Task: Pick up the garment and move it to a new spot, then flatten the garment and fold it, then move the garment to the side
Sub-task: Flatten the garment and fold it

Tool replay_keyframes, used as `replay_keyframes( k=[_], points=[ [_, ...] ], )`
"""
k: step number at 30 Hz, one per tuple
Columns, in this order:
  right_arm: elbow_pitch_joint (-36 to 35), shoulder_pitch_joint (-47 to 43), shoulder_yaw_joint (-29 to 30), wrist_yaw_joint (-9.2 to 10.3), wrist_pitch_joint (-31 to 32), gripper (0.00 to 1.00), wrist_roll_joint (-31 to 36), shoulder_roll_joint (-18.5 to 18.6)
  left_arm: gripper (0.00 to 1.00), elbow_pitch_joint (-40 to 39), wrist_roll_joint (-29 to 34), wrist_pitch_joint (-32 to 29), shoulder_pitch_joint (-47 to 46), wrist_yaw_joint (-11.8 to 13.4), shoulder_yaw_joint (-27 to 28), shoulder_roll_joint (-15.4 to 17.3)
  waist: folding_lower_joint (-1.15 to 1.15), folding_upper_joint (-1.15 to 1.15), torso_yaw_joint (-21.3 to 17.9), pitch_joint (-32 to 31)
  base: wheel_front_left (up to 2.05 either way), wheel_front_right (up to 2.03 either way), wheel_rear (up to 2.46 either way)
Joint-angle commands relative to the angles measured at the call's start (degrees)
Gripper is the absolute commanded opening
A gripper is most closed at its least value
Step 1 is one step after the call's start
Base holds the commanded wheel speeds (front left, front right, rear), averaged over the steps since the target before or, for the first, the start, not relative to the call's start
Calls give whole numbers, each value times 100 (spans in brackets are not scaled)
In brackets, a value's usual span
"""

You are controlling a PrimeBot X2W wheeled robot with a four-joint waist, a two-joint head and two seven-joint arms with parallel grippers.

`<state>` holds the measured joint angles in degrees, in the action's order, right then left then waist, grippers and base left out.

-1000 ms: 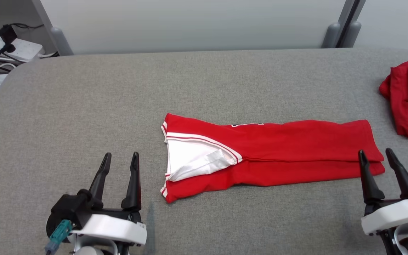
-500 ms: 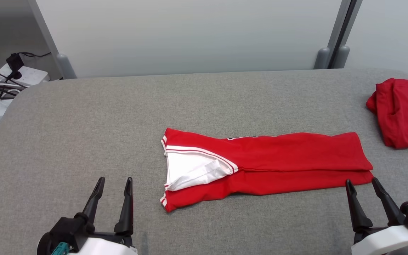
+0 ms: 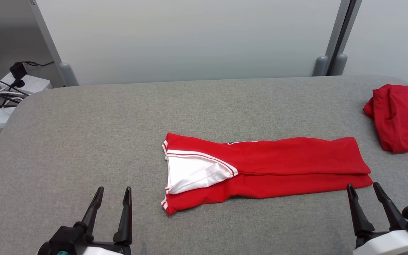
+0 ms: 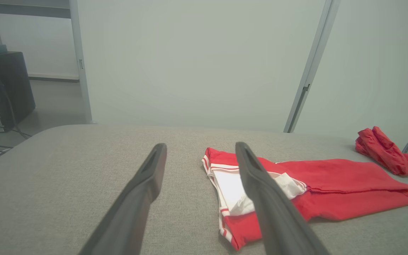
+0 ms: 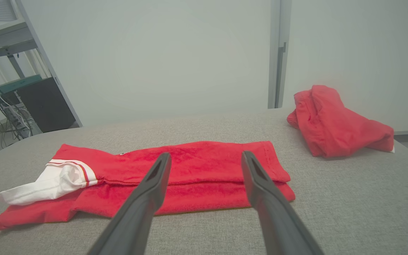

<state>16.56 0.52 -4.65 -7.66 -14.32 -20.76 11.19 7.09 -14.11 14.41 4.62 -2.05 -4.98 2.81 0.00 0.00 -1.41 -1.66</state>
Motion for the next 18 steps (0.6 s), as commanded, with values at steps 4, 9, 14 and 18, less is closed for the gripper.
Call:
replay_keyframes(
  k=[4, 9, 14, 18],
  points=[
    [-190, 67, -90, 17, -68, 100, -17, 72, 100, -139, 34, 59, -68, -21, 144, 8, 0, 0, 23, -6, 0, 0, 0],
    [-169, 82, -79, 17, -68, 100, -6, 54, 100, -124, 36, 59, -66, -10, 113, 8, 0, 0, 28, 0, 0, 0, 0],
    [-66, 162, -38, 17, -68, 100, -39, 37, 100, -114, 29, 59, -79, -1, 76, 8, 0, 0, 22, 34, 0, 0, 0],
    [200, 360, 70, 17, -68, 100, -153, 24, 100, -110, 48, 59, -90, 3, 52, 8, 0, 0, 9, 91, 0, 0, 0]
  ],
)
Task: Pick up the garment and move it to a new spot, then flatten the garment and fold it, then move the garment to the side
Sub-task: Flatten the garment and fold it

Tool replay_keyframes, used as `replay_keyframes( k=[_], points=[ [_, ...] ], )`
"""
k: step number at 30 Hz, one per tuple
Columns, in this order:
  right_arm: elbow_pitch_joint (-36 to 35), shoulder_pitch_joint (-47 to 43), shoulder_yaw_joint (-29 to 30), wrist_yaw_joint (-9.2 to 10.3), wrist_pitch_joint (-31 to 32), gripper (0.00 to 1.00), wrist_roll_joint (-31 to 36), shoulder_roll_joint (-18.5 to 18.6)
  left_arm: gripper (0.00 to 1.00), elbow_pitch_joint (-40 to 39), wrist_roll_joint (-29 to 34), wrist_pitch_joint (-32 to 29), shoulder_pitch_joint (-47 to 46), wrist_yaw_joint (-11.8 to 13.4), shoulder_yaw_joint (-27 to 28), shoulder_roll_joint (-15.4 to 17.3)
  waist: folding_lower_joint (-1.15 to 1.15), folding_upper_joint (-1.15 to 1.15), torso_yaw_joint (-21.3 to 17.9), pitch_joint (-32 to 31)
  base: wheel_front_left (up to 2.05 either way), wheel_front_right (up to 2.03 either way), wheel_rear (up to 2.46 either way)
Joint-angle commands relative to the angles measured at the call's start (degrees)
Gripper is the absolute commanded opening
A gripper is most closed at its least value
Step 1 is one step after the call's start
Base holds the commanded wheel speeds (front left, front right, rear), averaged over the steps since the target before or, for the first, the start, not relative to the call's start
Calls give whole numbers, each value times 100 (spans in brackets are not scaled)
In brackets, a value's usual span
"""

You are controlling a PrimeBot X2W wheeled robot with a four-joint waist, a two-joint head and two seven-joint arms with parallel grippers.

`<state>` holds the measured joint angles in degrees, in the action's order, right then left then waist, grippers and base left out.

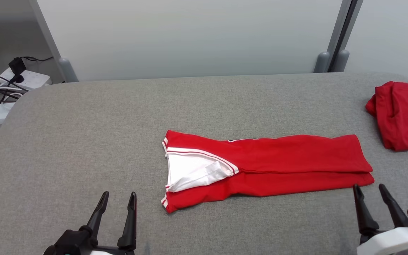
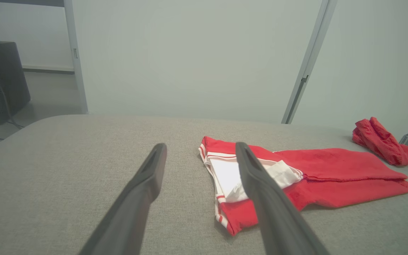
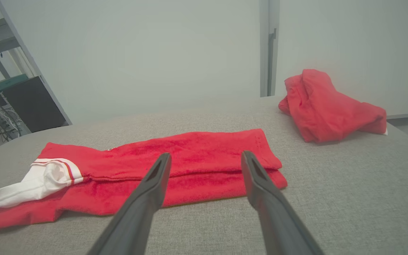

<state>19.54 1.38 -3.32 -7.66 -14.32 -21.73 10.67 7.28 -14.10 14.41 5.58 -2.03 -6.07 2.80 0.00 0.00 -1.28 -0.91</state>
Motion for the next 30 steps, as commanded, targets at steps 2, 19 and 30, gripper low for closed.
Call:
replay_keyframes(
  k=[2, 19, 30],
  points=[
    [123, 424, 2, 17, -68, 100, -165, 66, 100, -122, 71, 59, -203, -12, 138, 9, 0, 0, -2, 55, 0, 0, 0],
    [3101, 2359, 553, 17, -61, 100, -781, 176, 100, -48, 155, 59, -582, 30, -234, 8, 0, 0, 384, 710, 0, 0, 0],
    [4363, 3180, 459, 17, 87, 100, -792, 491, 100, -27, 167, 59, -821, -11, -272, 8, 0, 0, 548, 1042, 0, 0, 0]
  ],
)
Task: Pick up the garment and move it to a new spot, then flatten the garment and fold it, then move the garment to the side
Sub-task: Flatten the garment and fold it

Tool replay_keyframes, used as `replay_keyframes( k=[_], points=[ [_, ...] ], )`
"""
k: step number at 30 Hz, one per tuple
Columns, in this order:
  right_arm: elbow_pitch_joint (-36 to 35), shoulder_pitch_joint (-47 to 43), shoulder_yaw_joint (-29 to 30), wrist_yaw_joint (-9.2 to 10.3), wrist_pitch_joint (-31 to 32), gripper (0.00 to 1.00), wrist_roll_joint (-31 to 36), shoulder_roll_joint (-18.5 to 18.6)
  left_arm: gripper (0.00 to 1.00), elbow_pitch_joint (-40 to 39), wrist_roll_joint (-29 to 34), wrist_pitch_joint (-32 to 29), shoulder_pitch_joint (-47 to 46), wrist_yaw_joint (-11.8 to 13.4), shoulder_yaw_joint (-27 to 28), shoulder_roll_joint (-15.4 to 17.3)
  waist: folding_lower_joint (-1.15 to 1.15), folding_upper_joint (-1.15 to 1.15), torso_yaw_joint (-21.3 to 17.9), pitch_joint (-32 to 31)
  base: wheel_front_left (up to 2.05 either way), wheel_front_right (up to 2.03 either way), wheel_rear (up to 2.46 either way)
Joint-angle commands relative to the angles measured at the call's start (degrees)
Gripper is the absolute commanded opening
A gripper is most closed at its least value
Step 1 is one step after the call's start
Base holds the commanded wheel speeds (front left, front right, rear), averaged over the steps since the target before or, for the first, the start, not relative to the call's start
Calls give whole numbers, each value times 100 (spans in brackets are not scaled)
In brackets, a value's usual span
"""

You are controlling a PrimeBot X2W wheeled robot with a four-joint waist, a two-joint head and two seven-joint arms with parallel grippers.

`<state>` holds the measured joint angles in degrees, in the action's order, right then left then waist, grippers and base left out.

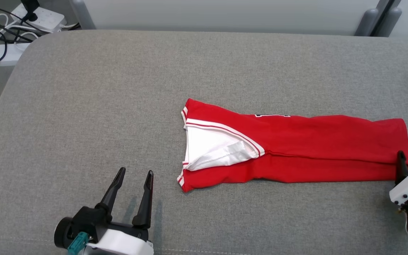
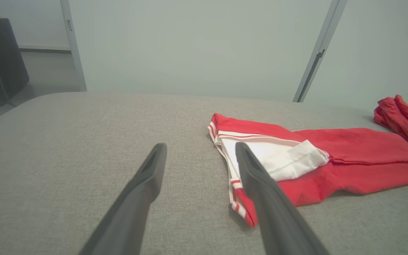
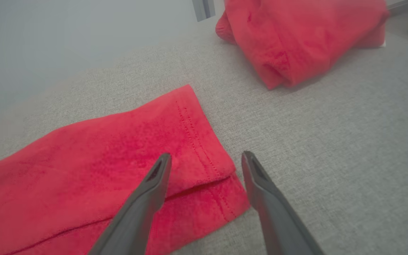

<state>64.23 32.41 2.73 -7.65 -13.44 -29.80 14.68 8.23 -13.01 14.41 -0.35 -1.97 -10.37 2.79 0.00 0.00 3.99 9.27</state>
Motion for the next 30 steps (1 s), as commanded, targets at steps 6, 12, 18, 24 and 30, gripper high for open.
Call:
replay_keyframes(
  k=[6, 12, 18, 24, 30],
  points=[
    [380, 337, -212, 16, 298, 100, -129, 174, 100, -113, 96, 59, -351, -55, 168, 9, 0, 0, 57, 199, 0, 0, 0],
    [601, 452, -291, 16, 387, 100, -232, 196, 100, -92, 115, 59, -433, -102, 177, 9, 0, 0, 84, 295, 0, 0, 0],
    [744, 512, -310, 16, 480, 43, -356, 160, 100, -78, 150, 59, -468, -138, 163, 9, 0, 0, 93, 320, 0, 0, 0],
    [790, 537, -386, 16, 438, 0, -419, 199, 100, -82, 103, 59, -483, -148, 168, 9, 0, 0, 82, 292, 0, 0, 0],
    [828, 515, -404, 16, 345, 0, -494, 318, 100, -68, 33, 59, -455, -119, 176, 9, 0, 0, 9, 210, 0, 0, 0]
  ],
)
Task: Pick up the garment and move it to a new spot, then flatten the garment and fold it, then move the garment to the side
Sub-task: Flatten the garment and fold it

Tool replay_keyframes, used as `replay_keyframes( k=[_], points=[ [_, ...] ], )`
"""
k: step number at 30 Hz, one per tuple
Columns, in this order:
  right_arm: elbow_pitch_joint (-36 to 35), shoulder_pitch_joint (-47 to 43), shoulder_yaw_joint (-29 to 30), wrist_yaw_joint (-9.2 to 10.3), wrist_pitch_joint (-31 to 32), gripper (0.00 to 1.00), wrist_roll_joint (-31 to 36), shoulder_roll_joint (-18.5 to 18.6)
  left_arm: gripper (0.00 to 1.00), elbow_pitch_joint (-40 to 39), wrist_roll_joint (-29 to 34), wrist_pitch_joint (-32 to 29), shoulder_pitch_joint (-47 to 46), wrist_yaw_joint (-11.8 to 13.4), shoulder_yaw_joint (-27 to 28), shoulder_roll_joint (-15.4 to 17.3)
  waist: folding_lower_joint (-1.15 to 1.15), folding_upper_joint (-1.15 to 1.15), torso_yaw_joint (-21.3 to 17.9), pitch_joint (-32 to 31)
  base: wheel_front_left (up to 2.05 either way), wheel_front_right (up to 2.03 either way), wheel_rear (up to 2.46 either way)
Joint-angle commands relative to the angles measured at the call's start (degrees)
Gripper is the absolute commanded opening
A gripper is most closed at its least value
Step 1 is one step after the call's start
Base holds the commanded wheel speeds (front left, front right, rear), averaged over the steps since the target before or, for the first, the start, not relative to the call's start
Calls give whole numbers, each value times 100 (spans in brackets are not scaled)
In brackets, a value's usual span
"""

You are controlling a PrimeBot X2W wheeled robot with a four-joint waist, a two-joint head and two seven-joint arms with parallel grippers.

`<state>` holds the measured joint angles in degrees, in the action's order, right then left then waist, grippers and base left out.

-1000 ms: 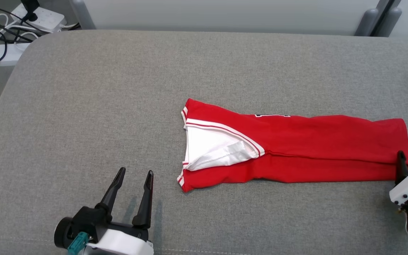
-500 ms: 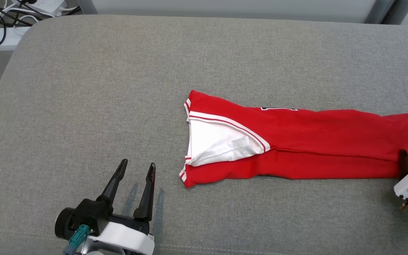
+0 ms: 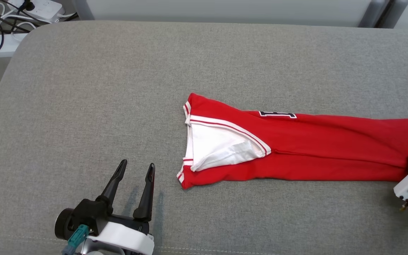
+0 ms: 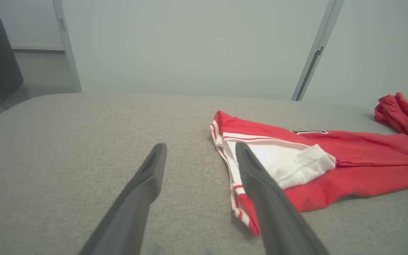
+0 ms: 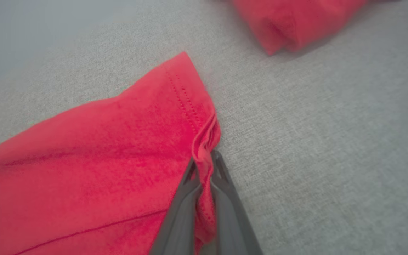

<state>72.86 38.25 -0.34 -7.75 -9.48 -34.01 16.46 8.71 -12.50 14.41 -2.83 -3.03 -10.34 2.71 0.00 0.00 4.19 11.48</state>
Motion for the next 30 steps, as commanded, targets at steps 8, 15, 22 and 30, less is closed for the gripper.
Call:
replay_keyframes(
  k=[8, 15, 22, 30],
  points=[
    [9, -102, -114, 26, -314, 0, -16, 617, 100, -169, -94, 59, -184, 14, 197, 17, 0, 0, -124, -102, 0, 0, 0],
    [16, 14, -139, 26, -414, 0, 84, 795, 100, -166, -83, 59, -165, 21, 199, 17, 0, 0, -189, -122, 0, 0, 0],
    [-510, -20, -272, 26, -486, 0, -57, 556, 100, -107, -132, 59, -149, 55, 144, 17, 0, 0, -180, -277, 0, 0, 0],
    [-1989, -447, -625, 26, -395, 0, -507, 174, 100, -119, -212, 59, -18, 133, 112, 17, 0, 0, -32, -529, 0, 0, 0]
  ],
)
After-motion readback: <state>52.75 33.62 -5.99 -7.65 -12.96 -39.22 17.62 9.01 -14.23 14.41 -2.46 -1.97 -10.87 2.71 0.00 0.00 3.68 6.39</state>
